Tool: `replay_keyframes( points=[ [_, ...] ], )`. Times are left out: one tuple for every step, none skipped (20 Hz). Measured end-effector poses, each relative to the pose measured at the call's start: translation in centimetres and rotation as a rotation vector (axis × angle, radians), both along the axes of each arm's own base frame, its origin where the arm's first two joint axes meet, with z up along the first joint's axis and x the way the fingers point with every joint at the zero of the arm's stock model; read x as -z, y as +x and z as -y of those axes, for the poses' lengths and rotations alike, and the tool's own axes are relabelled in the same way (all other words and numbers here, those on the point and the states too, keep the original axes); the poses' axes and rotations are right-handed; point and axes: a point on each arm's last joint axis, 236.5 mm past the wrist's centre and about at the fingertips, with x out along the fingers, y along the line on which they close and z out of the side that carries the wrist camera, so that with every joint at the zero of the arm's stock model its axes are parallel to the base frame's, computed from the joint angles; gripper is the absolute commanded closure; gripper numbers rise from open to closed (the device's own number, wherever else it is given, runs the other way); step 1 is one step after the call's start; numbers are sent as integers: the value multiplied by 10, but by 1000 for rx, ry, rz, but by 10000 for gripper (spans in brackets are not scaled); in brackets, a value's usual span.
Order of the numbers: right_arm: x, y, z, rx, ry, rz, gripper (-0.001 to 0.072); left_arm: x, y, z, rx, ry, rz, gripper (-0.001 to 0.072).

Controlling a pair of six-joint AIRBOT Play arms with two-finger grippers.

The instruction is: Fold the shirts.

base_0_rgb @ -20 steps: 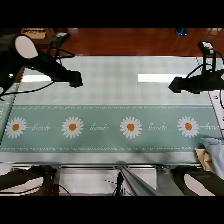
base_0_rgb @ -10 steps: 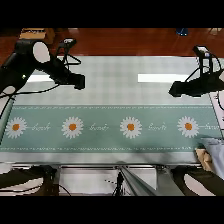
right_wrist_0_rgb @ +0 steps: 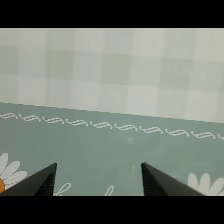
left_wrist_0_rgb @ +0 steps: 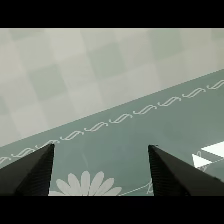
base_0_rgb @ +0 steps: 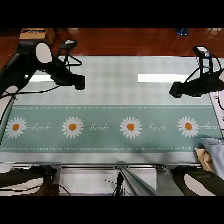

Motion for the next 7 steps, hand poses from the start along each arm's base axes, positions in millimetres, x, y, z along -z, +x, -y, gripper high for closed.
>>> replay_keyframes(
  points=[
    [0, 0, 0, 0, 0, 0, 118, 2, 0, 0, 0, 1, -4, -5],
    [0, 0, 0, 0, 0, 0, 118, 3, 0, 0, 0, 1, -6, -5],
    [0, 0, 0, 0, 0, 0, 117, 5, 0, 0, -1, 3, -11, -5],
    [0, 0, 0, 0, 0, 0, 117, 7, 1, 0, -1, 5, -15, -5],
    [0, 0, 0, 0, -1, 0, 117, 9, 1, 0, -2, 6, -20, -5],
    [0, 0, 0, 0, 0, 0, 118, 12, 1, 0, -2, 8, -26, -5],
    [0, 0, 0, 0, 0, 0, 117, 14, 1, 1, -2, 10, -31, -5]
  ],
)
